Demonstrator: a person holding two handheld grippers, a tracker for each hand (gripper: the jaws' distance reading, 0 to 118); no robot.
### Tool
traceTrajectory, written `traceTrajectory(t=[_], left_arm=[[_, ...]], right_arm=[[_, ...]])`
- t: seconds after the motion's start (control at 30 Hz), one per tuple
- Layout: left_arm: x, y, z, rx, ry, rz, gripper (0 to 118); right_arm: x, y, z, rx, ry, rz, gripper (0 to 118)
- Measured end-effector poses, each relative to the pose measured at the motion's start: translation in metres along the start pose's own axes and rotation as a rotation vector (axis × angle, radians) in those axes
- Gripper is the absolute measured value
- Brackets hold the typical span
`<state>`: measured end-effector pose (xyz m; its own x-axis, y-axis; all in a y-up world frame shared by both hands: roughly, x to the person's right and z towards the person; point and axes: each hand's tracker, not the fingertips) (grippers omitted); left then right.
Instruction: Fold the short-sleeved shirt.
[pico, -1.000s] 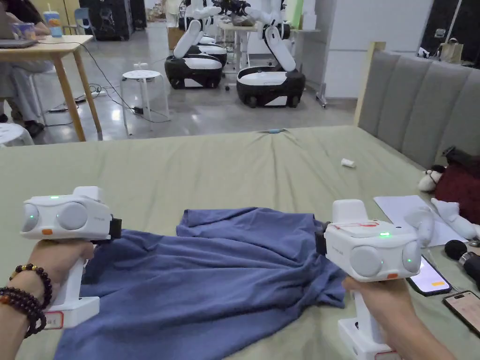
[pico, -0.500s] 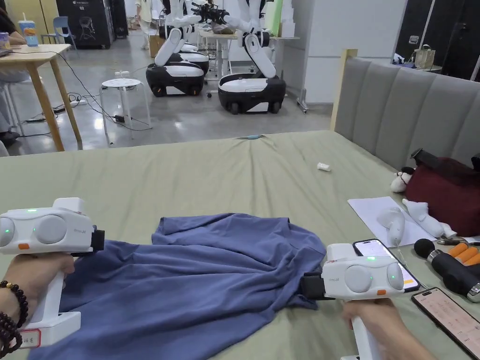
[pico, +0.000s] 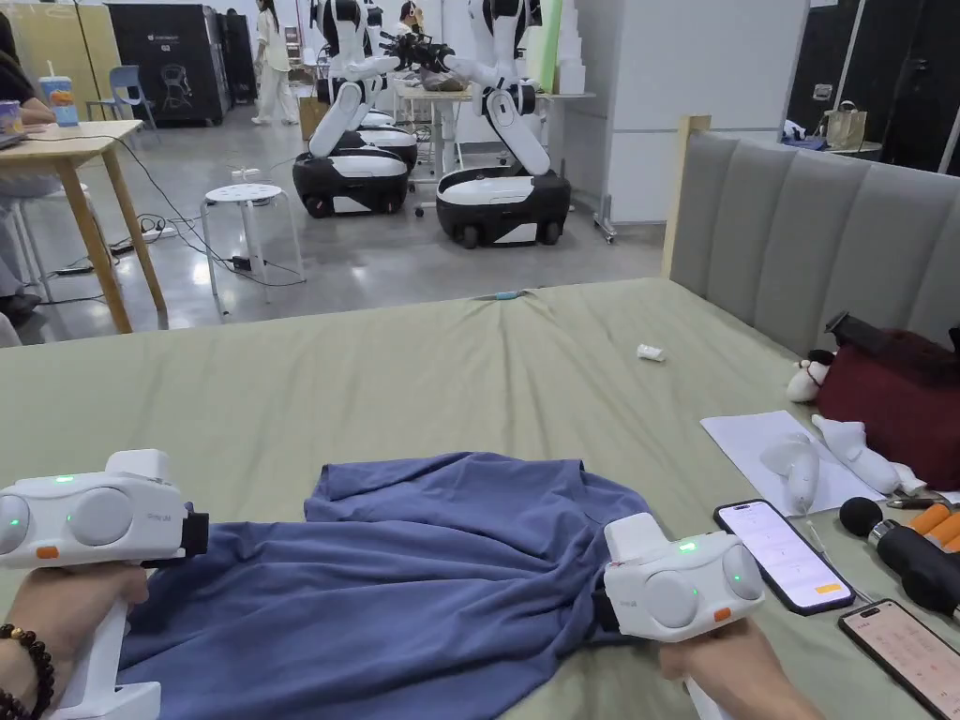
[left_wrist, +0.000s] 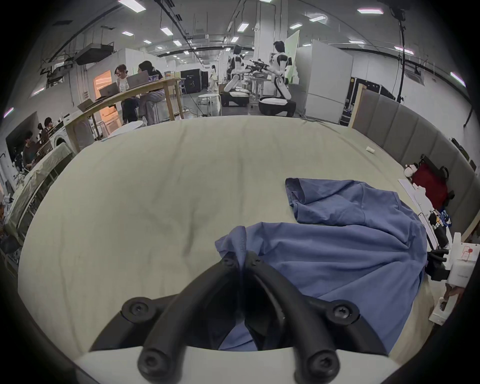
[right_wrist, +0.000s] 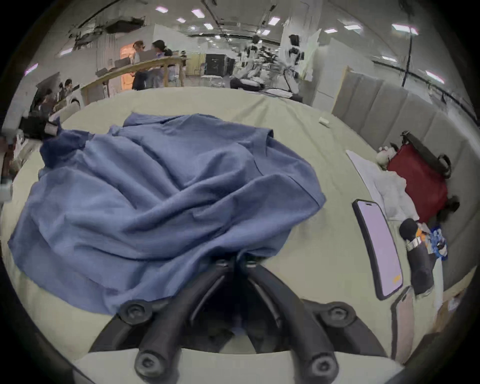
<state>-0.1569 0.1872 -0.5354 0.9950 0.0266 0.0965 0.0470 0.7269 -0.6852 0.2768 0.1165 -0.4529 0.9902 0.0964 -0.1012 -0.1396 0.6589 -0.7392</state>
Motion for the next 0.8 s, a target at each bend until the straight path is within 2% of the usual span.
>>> traceTrajectory(t=[0.1,0.23,0.3,0.47,0.53,0.6,0.63,0.67,0.8], left_arm=[[0.0,-0.001,0.002,0.0,-0.001,-0.006,2],[-0.003,0.003,0.01,0.022,0.005,-0.001,2],[-0.005,0.005,0.013,0.035,0.014,0.009,2],[-0.013,0.009,0.024,0.105,0.089,0.056,2],[-0.02,0.009,0.03,0.149,0.072,0.089,2],[-0.024,0.009,0.035,0.194,0.062,0.093,2],[-0.025,0.009,0.038,0.215,0.068,0.091,2],[-0.025,0.012,0.041,0.235,0.074,0.097,2],[-0.025,0.034,0.059,0.333,0.064,0.118,2]], right_arm=[[0.007,-0.001,0.007,0.005,-0.004,-0.021,2],[0.011,0.007,0.028,0.101,-0.037,-0.042,2],[0.01,0.016,0.036,0.157,-0.133,-0.014,2],[0.007,0.043,0.049,0.269,-0.4,-0.013,2],[0.005,0.053,0.052,0.31,-0.455,-0.023,2],[0.003,0.064,0.057,0.366,-0.377,-0.082,2],[0.0,0.071,0.06,0.387,-0.319,-0.091,2],[-0.006,0.079,0.064,0.414,-0.301,-0.094,2],[-0.037,0.123,0.075,0.504,-0.232,-0.035,2]])
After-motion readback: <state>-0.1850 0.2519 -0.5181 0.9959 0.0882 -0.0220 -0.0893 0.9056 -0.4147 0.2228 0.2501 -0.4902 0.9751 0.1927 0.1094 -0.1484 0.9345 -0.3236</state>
